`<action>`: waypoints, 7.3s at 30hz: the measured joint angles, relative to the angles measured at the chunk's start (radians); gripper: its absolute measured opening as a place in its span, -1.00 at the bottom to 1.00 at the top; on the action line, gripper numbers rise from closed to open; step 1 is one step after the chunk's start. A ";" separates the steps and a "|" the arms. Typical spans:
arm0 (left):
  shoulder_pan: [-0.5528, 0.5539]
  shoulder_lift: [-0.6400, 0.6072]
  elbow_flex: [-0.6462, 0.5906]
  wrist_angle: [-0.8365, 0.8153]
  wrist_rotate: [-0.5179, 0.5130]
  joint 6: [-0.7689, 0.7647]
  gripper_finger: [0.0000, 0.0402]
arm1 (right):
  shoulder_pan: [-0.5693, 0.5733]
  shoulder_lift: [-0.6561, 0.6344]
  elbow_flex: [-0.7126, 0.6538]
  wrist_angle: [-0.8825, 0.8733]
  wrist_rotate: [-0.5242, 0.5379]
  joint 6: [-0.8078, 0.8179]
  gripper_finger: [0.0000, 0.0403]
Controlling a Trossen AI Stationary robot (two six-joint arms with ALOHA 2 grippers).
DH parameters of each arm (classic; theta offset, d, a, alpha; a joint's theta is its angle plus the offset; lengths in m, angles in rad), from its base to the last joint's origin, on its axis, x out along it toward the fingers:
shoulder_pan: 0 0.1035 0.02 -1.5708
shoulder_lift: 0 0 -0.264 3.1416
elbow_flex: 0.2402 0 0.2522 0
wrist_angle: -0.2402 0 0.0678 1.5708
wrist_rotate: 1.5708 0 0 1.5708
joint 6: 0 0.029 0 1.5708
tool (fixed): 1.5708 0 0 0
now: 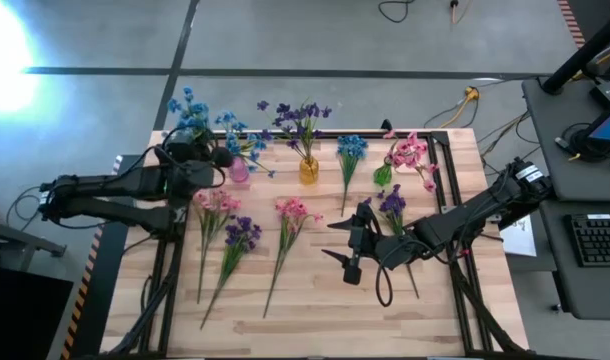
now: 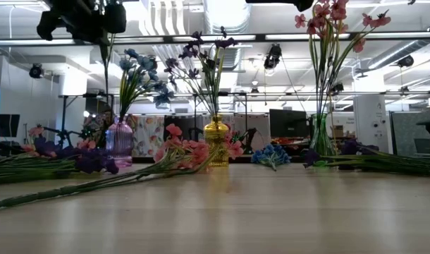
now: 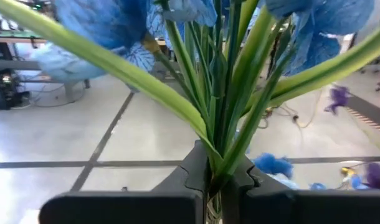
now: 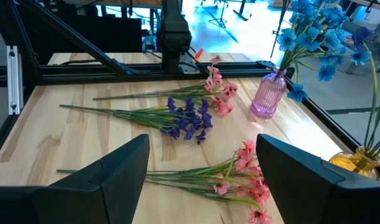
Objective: Sort flowers into vase by color
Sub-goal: Put the left blue flowers into the violet vase, then put the right violet flowers into the yellow vase
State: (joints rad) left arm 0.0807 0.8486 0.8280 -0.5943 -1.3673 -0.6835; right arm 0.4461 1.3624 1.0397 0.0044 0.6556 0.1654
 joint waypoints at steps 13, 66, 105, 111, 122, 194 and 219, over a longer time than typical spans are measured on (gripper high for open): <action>0.197 0.002 0.036 0.172 0.317 0.326 -1.00 | -0.002 0.000 0.000 0.023 0.002 0.000 0.42; 0.309 0.048 0.009 0.226 0.495 0.368 -1.00 | -0.008 0.001 -0.012 0.030 0.001 0.008 0.43; 0.310 0.148 0.009 0.225 0.486 0.290 -1.00 | -0.013 0.001 -0.013 0.030 0.001 0.002 0.46; 0.310 0.148 0.009 0.218 0.486 0.281 -0.91 | -0.015 0.001 -0.013 0.030 0.001 0.000 0.46; 0.309 0.148 0.009 0.210 0.487 0.280 -0.53 | -0.018 0.001 -0.013 0.030 0.001 0.000 0.46; -0.024 0.057 0.594 -0.730 0.862 0.169 0.22 | -0.033 -0.001 0.031 -0.882 -0.411 1.116 0.46; -0.580 0.006 0.310 -0.540 0.774 -0.077 0.20 | -0.012 0.000 -0.215 -1.121 -0.447 1.520 0.37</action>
State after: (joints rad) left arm -0.4996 0.8546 1.1385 -1.1344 -0.5930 -0.7600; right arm 0.4341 1.3628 0.8252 -1.1166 0.2083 1.6852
